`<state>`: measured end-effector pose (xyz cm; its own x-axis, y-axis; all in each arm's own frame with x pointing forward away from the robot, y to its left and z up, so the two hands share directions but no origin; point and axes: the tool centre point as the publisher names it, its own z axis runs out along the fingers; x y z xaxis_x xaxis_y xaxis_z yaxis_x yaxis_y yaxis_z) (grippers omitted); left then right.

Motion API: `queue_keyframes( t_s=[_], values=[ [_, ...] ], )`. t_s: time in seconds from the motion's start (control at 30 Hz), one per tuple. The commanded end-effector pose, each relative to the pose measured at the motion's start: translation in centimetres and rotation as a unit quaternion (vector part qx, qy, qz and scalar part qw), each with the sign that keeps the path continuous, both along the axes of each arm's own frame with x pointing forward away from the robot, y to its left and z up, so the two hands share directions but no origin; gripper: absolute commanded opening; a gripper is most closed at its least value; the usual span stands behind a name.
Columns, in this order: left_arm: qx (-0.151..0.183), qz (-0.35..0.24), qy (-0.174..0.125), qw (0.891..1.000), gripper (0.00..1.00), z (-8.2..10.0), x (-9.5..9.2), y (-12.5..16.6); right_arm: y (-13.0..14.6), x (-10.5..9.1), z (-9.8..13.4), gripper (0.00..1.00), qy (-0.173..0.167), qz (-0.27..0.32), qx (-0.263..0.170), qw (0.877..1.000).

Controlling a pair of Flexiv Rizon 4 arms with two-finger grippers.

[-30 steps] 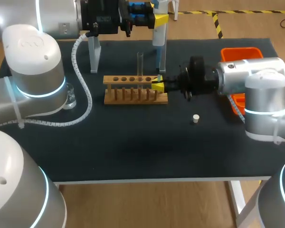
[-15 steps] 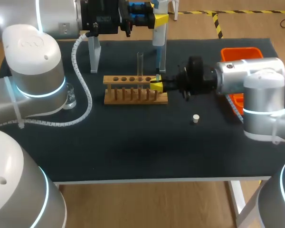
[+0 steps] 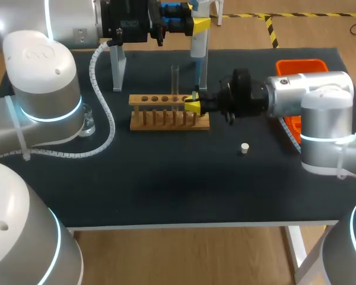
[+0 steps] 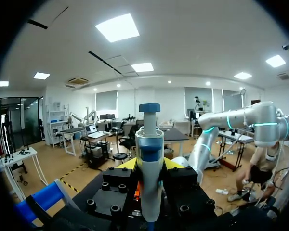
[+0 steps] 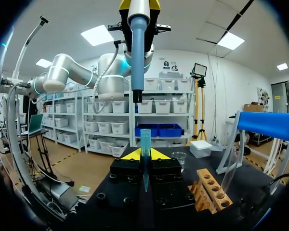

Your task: Invert the test tube, pick up the pipette, mount the tip to pipette, aspirate from beaker and dispense into the tube, eject the tip, return the pipette, and cap with the stopper.

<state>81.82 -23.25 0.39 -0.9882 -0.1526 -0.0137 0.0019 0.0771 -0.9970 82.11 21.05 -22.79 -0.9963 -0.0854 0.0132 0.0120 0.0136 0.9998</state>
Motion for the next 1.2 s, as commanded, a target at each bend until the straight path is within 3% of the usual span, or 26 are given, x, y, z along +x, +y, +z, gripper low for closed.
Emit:
queue_keyframes(
  t_s=[0.03, 1.2],
  values=[
    [0.000, -0.002, 0.000, 1.000, 0.00, 0.0, 0.1, 0.0, -0.2, -0.2, 0.2, 0.00, 0.001, -0.002, 0.000, 1.000],
    [0.000, -0.002, 0.000, 1.000, 0.00, 0.0, 0.1, 0.0, -0.3, -1.0, 1.6, 0.00, -0.006, -0.005, 0.008, 1.000]
  ],
)
